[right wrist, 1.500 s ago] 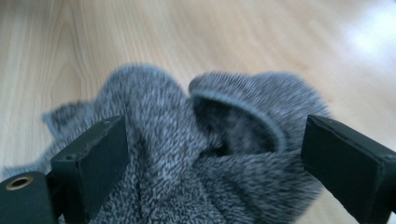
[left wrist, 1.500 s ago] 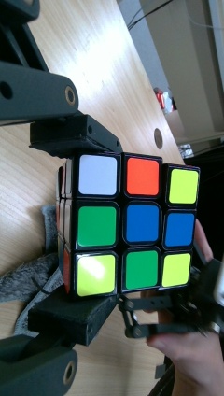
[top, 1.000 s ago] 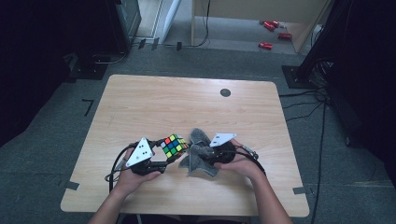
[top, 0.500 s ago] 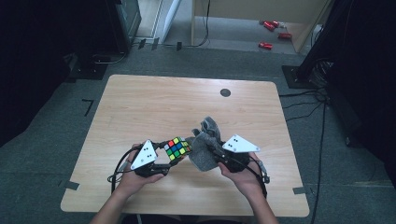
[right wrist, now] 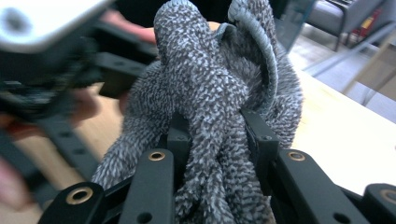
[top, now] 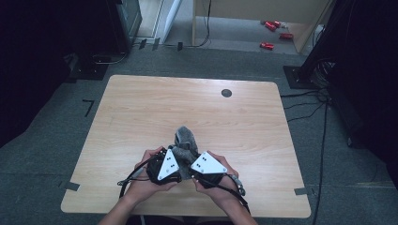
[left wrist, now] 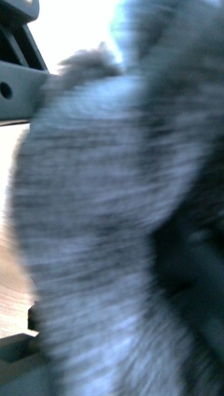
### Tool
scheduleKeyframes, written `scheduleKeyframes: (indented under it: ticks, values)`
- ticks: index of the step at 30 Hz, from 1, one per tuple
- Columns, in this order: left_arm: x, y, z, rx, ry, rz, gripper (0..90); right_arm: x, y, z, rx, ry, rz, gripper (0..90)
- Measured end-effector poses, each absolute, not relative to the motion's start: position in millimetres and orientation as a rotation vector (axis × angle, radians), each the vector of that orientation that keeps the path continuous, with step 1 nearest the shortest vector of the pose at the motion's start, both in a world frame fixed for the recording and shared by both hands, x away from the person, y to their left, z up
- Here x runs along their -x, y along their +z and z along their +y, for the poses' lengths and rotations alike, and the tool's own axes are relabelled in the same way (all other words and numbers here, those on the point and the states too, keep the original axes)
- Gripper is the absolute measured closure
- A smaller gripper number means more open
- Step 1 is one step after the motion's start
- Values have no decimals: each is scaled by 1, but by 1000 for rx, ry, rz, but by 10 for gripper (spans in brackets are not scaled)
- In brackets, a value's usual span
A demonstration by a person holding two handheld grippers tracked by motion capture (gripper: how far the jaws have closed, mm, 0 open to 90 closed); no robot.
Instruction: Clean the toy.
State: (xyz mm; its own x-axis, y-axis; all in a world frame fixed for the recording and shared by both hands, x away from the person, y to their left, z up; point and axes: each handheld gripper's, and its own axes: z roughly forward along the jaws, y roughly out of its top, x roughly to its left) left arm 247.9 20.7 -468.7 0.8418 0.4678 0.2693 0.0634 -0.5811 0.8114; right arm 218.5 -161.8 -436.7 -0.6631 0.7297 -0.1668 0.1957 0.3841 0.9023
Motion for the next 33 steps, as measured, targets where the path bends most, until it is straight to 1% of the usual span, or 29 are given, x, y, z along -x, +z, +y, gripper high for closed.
scheduleKeyframes:
  ticks: [4,6,9,12,14,17,20,22,24,27,30,33]
  values:
    - [-251,-468,24,-2117,575,410,352,-229,-434,-184,-912,1202,2010,696]
    - [-252,-467,25,-2109,567,429,352,-225,-430,-188,-897,1238,2000,695]
    - [-251,-466,22,-2109,563,427,352,-211,-426,-170,-767,1297,2040,694]
    - [-247,-463,21,-2106,594,418,352,-206,-434,-149,-703,1221,2100,694]
    - [-249,-464,24,-2101,576,426,352,-211,-434,-155,-730,1246,2088,694]
    - [-251,-464,28,-2084,571,440,352,-220,-431,-173,-828,1168,2007,693]
    - [-253,-462,30,-2067,565,437,352,-219,-428,-187,-944,1191,1947,688]
    - [-252,-462,29,-2059,555,425,352,-211,-424,-186,-918,1284,1953,685]
    - [-250,-462,27,-2048,546,406,351,-203,-421,-175,-835,1336,1984,684]
    - [-249,-460,27,-2033,549,397,352,-202,-426,-164,-787,1301,2017,681]
    - [-252,-463,30,-2026,533,416,352,-212,-428,-178,-854,1274,1978,678]
    - [-255,-460,37,-1964,499,429,351,-223,-427,-206,-1019,1281,1921,680]
